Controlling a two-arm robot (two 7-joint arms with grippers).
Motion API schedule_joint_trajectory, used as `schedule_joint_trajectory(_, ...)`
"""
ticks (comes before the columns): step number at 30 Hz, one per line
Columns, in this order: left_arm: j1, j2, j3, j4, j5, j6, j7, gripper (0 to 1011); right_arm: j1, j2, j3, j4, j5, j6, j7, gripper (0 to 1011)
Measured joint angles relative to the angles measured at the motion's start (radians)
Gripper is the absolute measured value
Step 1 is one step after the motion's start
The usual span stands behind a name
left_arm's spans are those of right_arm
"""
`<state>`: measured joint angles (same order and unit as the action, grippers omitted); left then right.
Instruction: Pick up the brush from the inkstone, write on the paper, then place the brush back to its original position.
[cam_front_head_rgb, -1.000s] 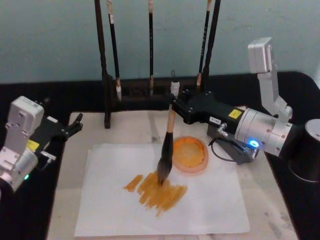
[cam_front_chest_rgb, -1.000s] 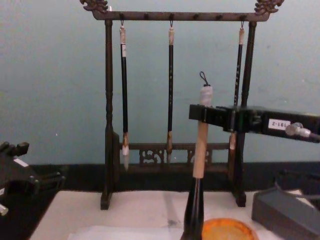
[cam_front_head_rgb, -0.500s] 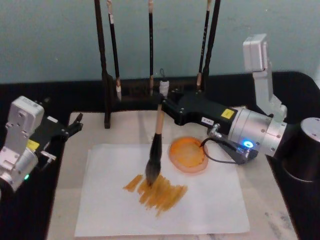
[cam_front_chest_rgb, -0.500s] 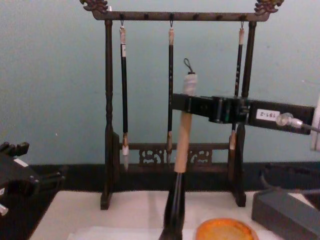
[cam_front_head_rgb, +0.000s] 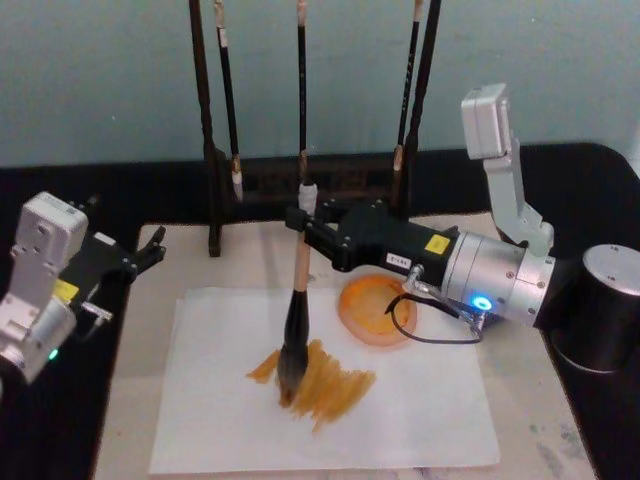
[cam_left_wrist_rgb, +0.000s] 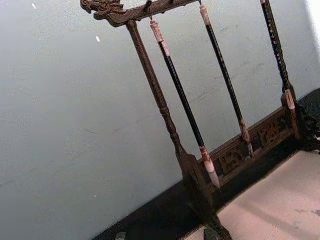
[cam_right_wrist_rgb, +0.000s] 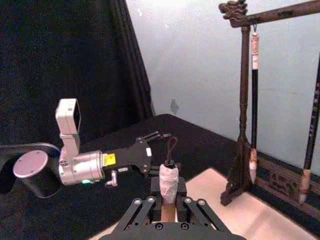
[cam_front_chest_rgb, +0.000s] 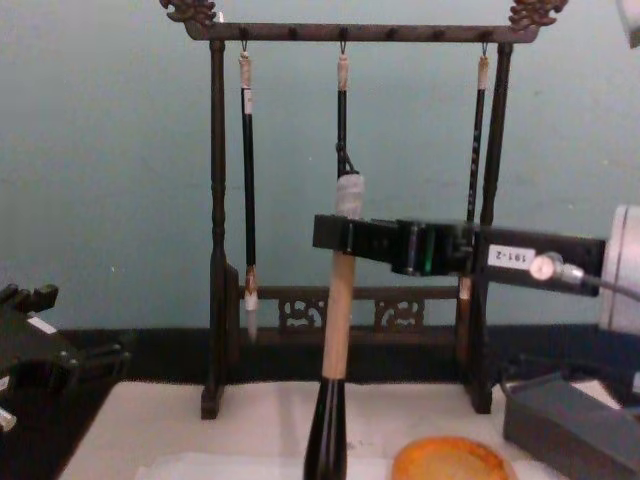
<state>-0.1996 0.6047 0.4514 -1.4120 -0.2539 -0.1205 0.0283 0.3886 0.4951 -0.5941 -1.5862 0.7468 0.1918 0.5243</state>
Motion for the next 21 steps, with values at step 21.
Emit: schedule_joint_trajectory(21,0.0,0.0,0.0,0.0,0.0,0.0,0.0,1010,-0.001,-0.003,0.044,0.068,-0.003,-0.025,-0.035,156)
